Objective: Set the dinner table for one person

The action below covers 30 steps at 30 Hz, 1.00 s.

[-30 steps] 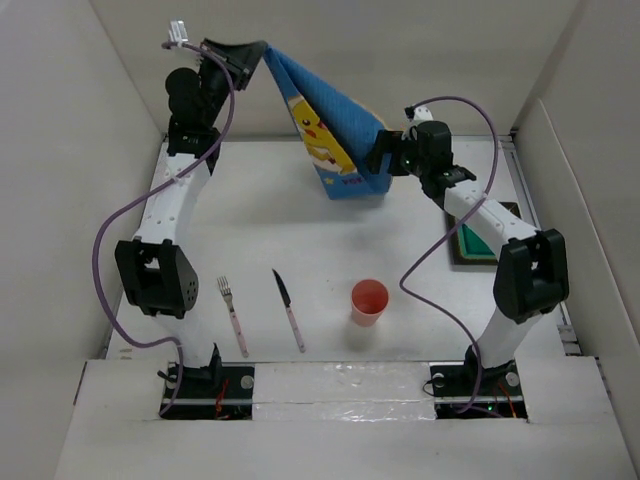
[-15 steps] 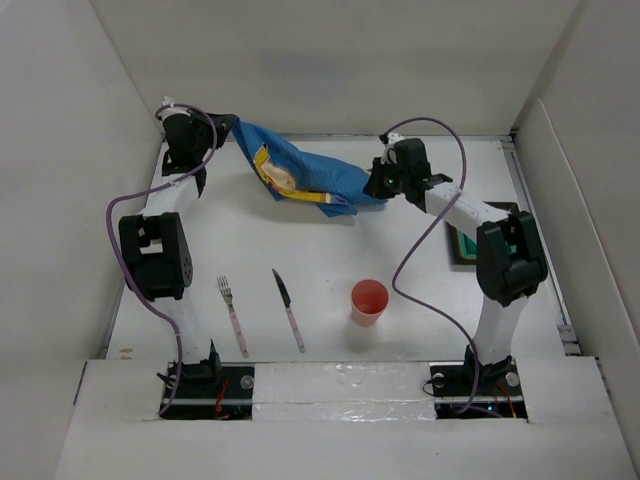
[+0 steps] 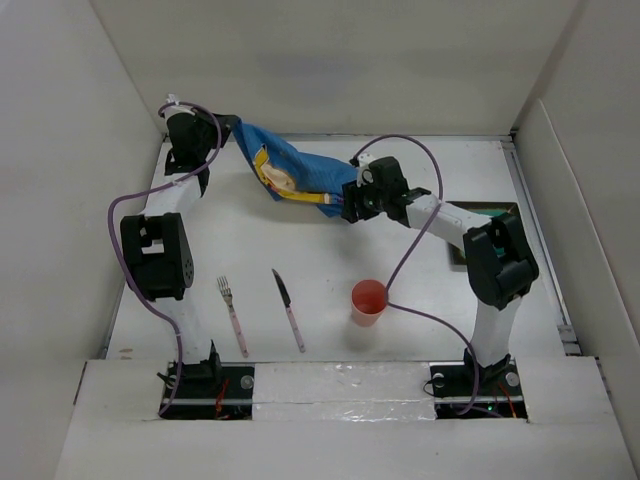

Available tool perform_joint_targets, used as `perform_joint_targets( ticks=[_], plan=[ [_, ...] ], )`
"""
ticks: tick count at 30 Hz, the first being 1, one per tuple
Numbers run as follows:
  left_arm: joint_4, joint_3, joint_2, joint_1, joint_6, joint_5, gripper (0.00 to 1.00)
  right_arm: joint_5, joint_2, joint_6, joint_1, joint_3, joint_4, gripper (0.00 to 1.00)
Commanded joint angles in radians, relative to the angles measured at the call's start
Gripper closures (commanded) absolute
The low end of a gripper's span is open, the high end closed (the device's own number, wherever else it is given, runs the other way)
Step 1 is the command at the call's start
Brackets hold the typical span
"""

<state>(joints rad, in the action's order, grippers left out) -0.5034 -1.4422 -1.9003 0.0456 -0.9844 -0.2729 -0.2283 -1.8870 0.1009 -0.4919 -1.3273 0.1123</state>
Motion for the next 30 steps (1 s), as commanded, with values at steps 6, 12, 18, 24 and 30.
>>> perform_joint_targets(
  ticks=[6,12,18,24,30],
  plan=[
    [-0.030,-0.063,0.037,0.011,0.030,-0.014,1.00,0.052,-0.064,-0.069,0.012,-0.093,0.016,0.42],
    [-0.030,-0.064,0.026,0.022,0.029,-0.022,1.00,0.109,-0.100,-0.057,-0.007,-0.125,0.006,0.49],
    [-0.029,-0.060,0.027,0.031,0.029,-0.023,1.00,0.179,-0.112,-0.046,-0.007,-0.167,-0.002,0.73],
    [-0.029,-0.053,0.050,0.031,0.018,-0.028,1.00,0.221,-0.015,-0.040,-0.007,-0.119,-0.045,1.00],
    [-0.044,-0.027,0.150,0.053,-0.045,-0.060,1.00,0.394,0.236,-0.041,-0.007,-0.128,0.070,1.00]
  ],
)
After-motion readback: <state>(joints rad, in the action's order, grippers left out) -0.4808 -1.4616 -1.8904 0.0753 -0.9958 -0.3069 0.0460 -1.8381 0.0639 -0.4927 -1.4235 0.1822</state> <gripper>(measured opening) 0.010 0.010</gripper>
